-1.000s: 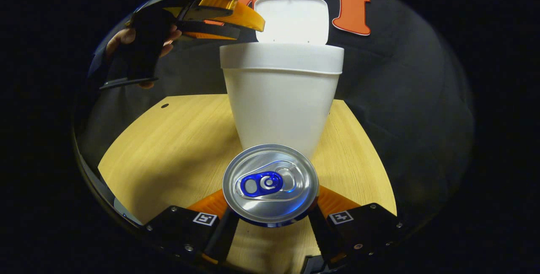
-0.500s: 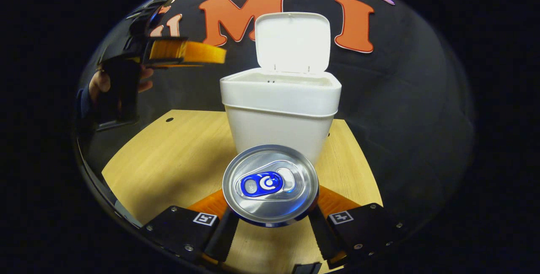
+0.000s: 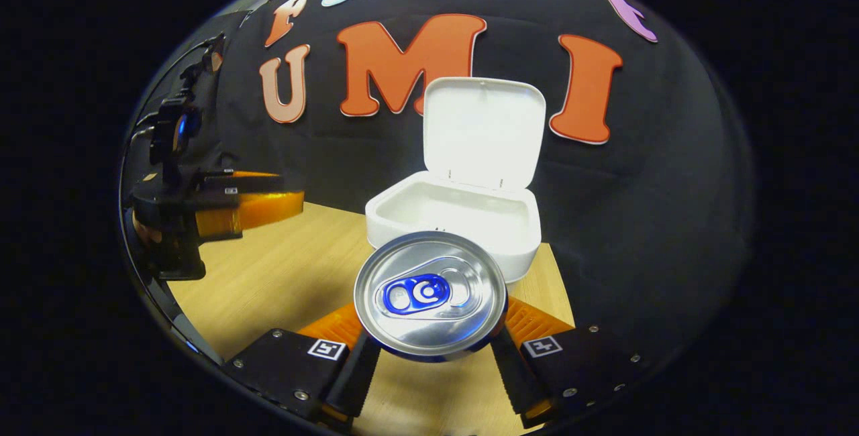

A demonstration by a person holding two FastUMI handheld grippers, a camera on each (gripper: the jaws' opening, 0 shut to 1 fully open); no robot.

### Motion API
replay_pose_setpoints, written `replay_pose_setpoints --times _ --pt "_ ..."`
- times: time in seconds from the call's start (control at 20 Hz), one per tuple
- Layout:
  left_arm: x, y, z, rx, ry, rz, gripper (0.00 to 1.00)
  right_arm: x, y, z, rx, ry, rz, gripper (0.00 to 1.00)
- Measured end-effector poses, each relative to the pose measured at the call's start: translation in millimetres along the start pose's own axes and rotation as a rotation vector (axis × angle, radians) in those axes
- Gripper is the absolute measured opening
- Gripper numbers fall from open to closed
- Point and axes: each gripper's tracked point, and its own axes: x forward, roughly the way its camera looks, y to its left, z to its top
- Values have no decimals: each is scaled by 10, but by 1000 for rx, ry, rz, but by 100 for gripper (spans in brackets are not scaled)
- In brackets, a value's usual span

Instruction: Press the lid of the desktop garbage bin to open it, pick up the crumpled paper on the desktop and throw it into the bin, then pick up the pop can on the desktop and drop it into the bin, and finally close the garbage bin lid.

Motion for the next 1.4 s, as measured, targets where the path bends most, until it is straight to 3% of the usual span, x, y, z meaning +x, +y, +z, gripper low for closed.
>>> replay_pose_setpoints --times 0.7,1.4 --pt "-653 621 -482 -53 50 167 98 451 -28 999 -36 -163 -8 81" --pt "-1032 1329 -680 -80 87 337 98 1291 38 735 -20 -52 -47 81"
